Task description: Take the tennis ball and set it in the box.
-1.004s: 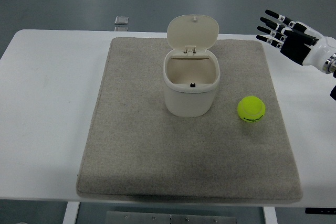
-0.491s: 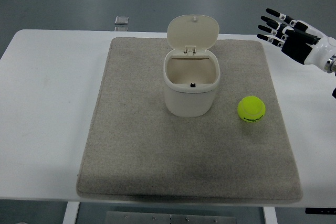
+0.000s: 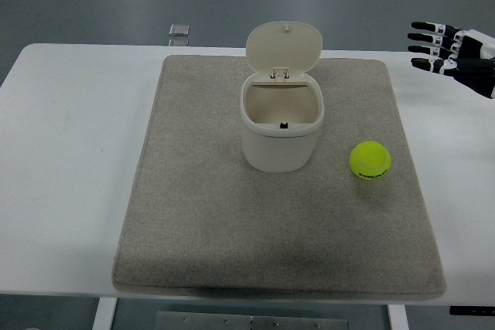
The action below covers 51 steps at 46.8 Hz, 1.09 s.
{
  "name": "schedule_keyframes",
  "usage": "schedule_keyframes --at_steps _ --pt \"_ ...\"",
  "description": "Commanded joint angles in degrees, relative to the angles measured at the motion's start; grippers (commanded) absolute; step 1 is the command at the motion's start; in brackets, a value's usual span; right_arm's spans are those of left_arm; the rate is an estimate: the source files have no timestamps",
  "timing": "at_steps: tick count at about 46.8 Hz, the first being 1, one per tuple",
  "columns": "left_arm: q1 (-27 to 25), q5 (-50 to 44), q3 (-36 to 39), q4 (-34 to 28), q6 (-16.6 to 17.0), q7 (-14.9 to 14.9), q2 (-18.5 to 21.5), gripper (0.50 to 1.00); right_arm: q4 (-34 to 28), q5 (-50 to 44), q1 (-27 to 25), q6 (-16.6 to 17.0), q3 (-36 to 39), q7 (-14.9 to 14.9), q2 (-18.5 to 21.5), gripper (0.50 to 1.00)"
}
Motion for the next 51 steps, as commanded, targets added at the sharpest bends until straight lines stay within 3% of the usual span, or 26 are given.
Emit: schedule_keyframes --at_steps 1,19,46,51 --pt "0.0 0.0 0.0 0.0 0.0 0.0 0.0 0.996 2.0 -4.7 -0.2 1.0 -0.3 2.2 -2.2 0.919" --pt "0.0 -0.1 0.0 0.0 0.0 0.0 0.0 0.996 9.9 -22.2 -1.8 2.7 -0.9 7.5 -8.0 0.919" --pt "0.0 0.0 0.0 0.0 0.0 0.0 0.0 0.996 14.0 -39.3 -2.0 1.9 -0.8 8.4 -7.6 0.919" --pt "0.0 0.0 0.0 0.0 0.0 0.0 0.0 0.996 14.4 -41.9 -2.7 0.1 -0.8 8.4 -6.4 0.919"
